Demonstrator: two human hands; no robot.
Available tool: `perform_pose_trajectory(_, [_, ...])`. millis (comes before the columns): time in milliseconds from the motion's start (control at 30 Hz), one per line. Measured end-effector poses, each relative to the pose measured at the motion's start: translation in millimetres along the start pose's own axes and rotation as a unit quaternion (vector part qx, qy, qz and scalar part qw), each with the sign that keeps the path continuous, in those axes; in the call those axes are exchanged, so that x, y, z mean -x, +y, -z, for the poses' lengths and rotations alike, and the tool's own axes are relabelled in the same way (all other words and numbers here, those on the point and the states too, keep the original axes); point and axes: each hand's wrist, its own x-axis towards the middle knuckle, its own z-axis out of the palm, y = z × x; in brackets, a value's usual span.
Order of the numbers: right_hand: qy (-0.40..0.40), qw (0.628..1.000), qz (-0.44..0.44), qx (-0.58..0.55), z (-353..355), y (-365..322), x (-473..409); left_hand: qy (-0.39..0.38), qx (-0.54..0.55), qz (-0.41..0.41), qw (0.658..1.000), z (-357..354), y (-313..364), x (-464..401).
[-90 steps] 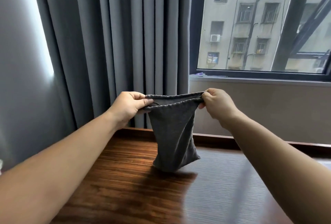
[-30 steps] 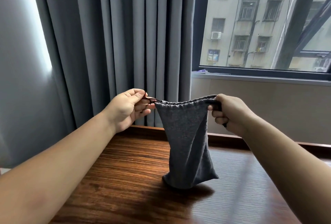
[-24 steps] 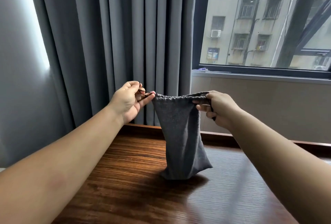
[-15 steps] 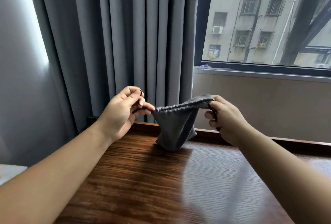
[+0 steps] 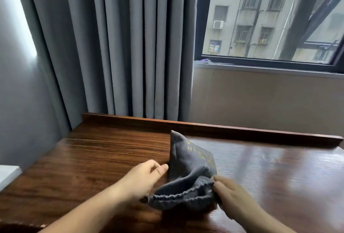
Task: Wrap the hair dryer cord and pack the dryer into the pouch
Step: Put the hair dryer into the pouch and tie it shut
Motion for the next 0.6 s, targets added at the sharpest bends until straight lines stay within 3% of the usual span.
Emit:
perform_pose_trajectory(100, [0.001,0.993,0.057,0.099,-20.3,19.5,-6.5,-0.01,-0.129,-0.01,0.992,-28.6,-14.9,-8.5])
perform_pose_trajectory(200, [0.01,0.988,0.096,0.122,-33.9,27.6,-18.5,-0.019,-0.167,-0.022,0.986,-49.6,-22.3,-18.3])
perform_pose_trajectory(433, [0.07,0.988,0.09,0.105,-32.6,35.5,-70.0,0.09,-0.212,-0.068,0.971,-39.9,-26.7,-47.2])
perform_pose_trajectory(600, [0.129,0.975,0.094,0.152,-20.0,50.6,-53.0,0.075,-0.271,-0.146,0.949,-14.0,-41.6,-29.4])
